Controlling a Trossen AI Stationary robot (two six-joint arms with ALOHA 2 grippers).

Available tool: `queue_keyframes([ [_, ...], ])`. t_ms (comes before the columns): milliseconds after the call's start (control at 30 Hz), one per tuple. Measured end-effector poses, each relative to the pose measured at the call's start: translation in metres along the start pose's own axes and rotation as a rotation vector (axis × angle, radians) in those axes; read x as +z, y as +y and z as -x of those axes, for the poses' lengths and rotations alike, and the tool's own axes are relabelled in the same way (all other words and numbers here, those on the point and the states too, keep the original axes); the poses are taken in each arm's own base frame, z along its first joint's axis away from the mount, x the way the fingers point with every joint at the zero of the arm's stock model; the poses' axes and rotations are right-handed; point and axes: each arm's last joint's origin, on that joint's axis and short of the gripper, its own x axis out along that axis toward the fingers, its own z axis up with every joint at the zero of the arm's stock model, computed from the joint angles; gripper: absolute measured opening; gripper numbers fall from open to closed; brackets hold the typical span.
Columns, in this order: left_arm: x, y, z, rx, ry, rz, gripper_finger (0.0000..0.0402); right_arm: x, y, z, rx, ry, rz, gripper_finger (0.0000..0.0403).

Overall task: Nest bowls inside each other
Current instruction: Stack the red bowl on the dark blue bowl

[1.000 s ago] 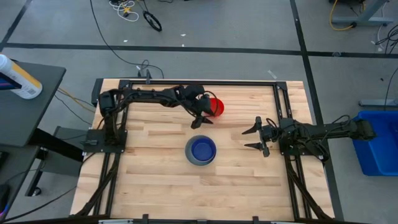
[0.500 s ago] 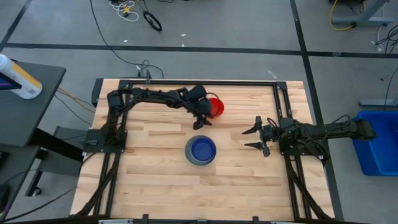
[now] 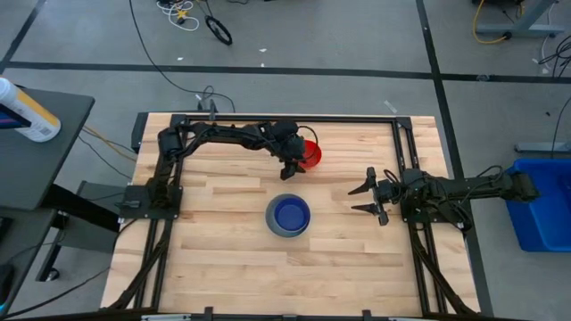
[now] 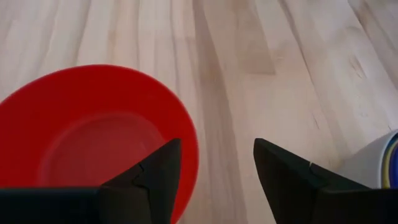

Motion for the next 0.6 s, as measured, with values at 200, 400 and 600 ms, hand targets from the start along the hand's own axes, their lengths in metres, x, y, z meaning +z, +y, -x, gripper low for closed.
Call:
queue_keyframes([
  [200, 0.000, 0.003, 0.001, 0.006, -0.003, 0.009, 0.0208, 0.000, 0.000, 0.000, 0.000, -0.002, 0.000, 0.0208],
  [400, 0.001, 0.002, 0.003, 0.000, 0.027, 0.078, 0.0208, 0.000, 0.000, 0.000, 0.000, -0.004, 0.001, 0.0195],
  [600, 0.015, 0.002, 0.015, 0.095, 0.180, 0.116, 0.0208, 0.001, 0.000, 0.000, 0.000, -0.007, 0.007, 0.0183],
])
